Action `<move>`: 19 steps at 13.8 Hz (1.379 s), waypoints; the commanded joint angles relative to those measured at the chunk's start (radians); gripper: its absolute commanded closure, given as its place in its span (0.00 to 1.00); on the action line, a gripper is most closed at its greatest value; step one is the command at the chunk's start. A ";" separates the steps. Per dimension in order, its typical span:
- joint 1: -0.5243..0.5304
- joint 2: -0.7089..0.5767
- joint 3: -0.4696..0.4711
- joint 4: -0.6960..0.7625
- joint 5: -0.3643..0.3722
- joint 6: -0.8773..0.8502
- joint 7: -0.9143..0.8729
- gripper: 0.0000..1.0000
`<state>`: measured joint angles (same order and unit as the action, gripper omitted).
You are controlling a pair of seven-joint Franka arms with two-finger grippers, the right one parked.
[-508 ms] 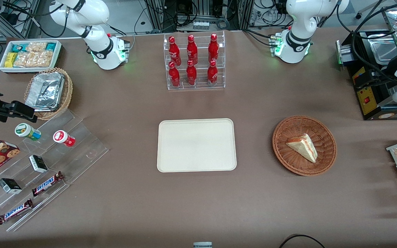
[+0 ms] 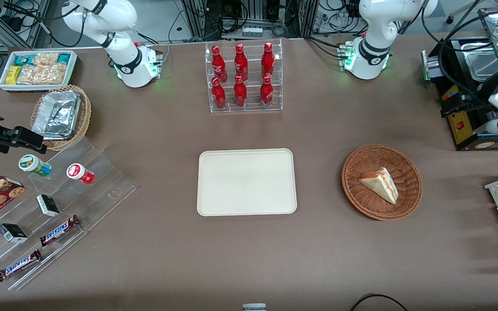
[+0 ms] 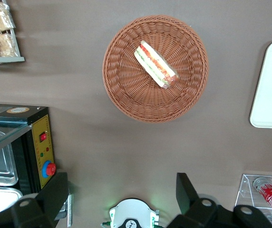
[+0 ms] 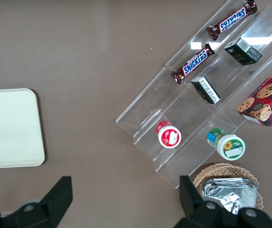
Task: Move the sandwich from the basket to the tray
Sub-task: 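Move the left gripper over the wicker basket toward the wrapped sandwich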
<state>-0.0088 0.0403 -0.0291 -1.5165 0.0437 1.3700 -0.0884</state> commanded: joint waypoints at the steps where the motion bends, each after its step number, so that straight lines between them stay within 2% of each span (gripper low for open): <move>1: -0.003 0.024 0.001 -0.039 0.001 0.067 -0.010 0.00; 4: 0.000 0.018 0.003 -0.192 -0.011 0.254 -0.135 0.00; 7: -0.032 0.013 -0.003 -0.339 -0.013 0.450 -0.383 0.00; 9: -0.039 0.021 -0.002 -0.404 -0.030 0.530 -0.496 0.00; 12: -0.042 0.006 -0.003 -0.560 -0.050 0.751 -0.652 0.00; 19: -0.045 0.027 -0.015 -0.734 -0.048 1.033 -0.765 0.00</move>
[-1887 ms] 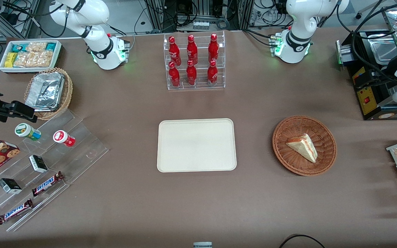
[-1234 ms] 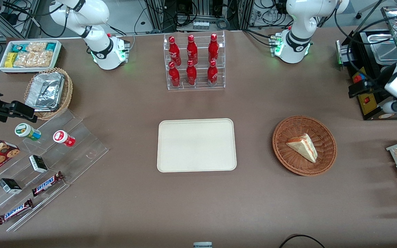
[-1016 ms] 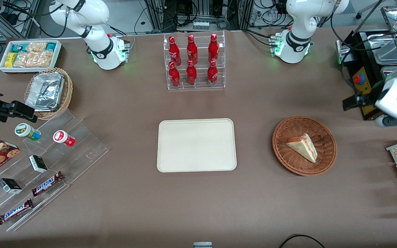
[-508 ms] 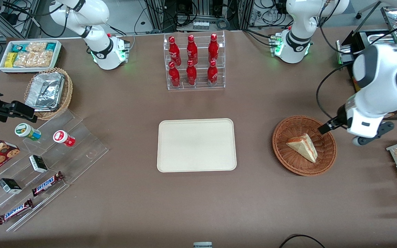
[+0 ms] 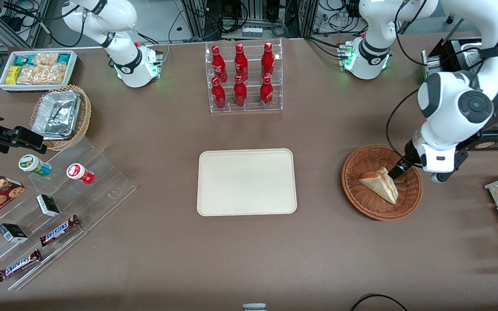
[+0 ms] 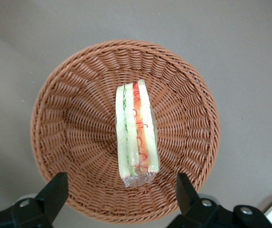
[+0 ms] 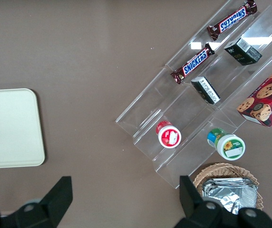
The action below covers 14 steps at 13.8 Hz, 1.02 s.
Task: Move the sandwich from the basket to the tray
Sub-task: 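Move the left gripper over the wicker basket toward the wrapped sandwich, then lower the left gripper and close it on the wrapped sandwich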
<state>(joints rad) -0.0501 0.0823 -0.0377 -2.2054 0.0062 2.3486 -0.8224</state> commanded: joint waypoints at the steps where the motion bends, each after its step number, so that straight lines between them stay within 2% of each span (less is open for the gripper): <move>1: -0.004 -0.006 -0.007 -0.053 -0.011 0.075 -0.041 0.00; 10: -0.004 0.143 -0.022 -0.060 -0.011 0.271 -0.086 0.00; 14: -0.004 0.154 -0.022 -0.076 -0.008 0.281 -0.086 0.00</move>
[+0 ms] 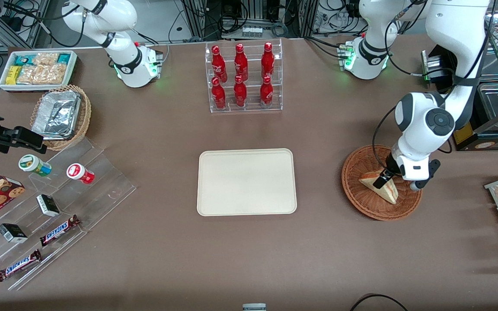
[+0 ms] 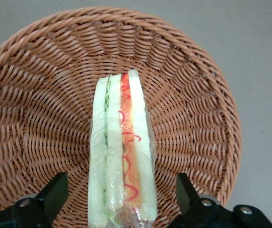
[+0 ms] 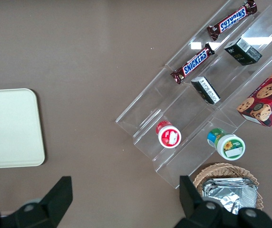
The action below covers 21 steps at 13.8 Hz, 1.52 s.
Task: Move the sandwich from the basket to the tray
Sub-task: 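Lower the left gripper and close it on the wrapped sandwich, then lift the sandwich and carry it over the cream tray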
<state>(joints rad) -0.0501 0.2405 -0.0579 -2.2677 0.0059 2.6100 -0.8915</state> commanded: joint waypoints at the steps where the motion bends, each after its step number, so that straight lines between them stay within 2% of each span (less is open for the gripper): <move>1: -0.004 -0.003 -0.002 -0.013 -0.007 0.019 -0.017 0.02; 3: -0.004 -0.003 -0.002 -0.012 -0.007 0.019 -0.024 0.22; 6: -0.004 0.006 -0.003 -0.010 -0.007 0.019 -0.046 0.78; 7: -0.004 0.005 -0.003 -0.009 -0.007 0.019 -0.046 0.92; 8: -0.004 0.002 -0.003 -0.007 -0.004 0.019 -0.044 1.00; 11: -0.004 -0.053 -0.003 -0.006 -0.004 -0.016 -0.034 1.00; 15: -0.004 -0.208 -0.020 0.057 0.000 -0.308 0.058 1.00; 18: -0.004 -0.163 -0.135 0.282 0.000 -0.629 0.063 1.00; 19: -0.004 -0.126 -0.193 0.360 0.002 -0.695 0.054 1.00; 21: -0.004 -0.089 -0.293 0.422 0.003 -0.719 0.043 1.00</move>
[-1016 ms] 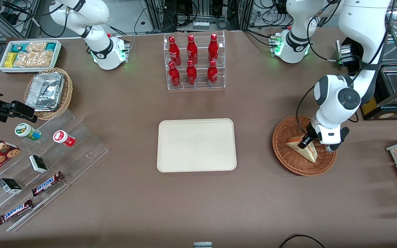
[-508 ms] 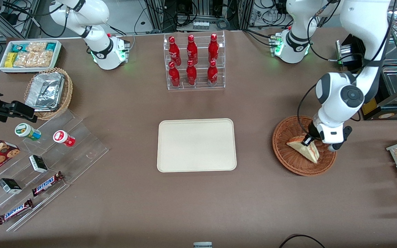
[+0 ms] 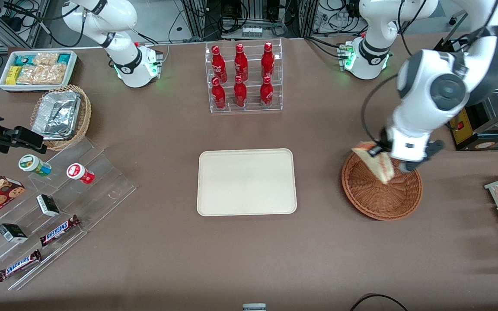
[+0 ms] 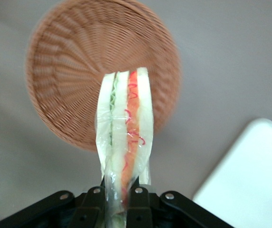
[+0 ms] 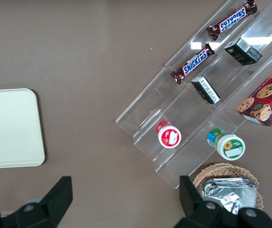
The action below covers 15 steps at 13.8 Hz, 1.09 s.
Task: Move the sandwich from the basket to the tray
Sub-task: 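Lift the sandwich and carry it over the cream tray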
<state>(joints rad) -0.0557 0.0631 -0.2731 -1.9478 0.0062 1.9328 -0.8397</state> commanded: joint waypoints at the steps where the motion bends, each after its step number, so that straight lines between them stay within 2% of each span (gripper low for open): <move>1: 0.002 0.101 -0.134 0.110 0.017 -0.031 -0.013 1.00; 4: 0.002 0.208 -0.253 0.229 0.052 -0.028 -0.027 1.00; 6: -0.028 0.297 -0.322 0.292 0.148 -0.014 -0.041 1.00; 11: -0.225 0.555 -0.322 0.488 0.323 0.048 -0.206 1.00; 15: -0.298 0.670 -0.321 0.561 0.406 0.110 -0.228 1.00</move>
<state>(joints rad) -0.3209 0.6730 -0.5921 -1.4551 0.3659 2.0211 -1.0505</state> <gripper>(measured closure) 0.850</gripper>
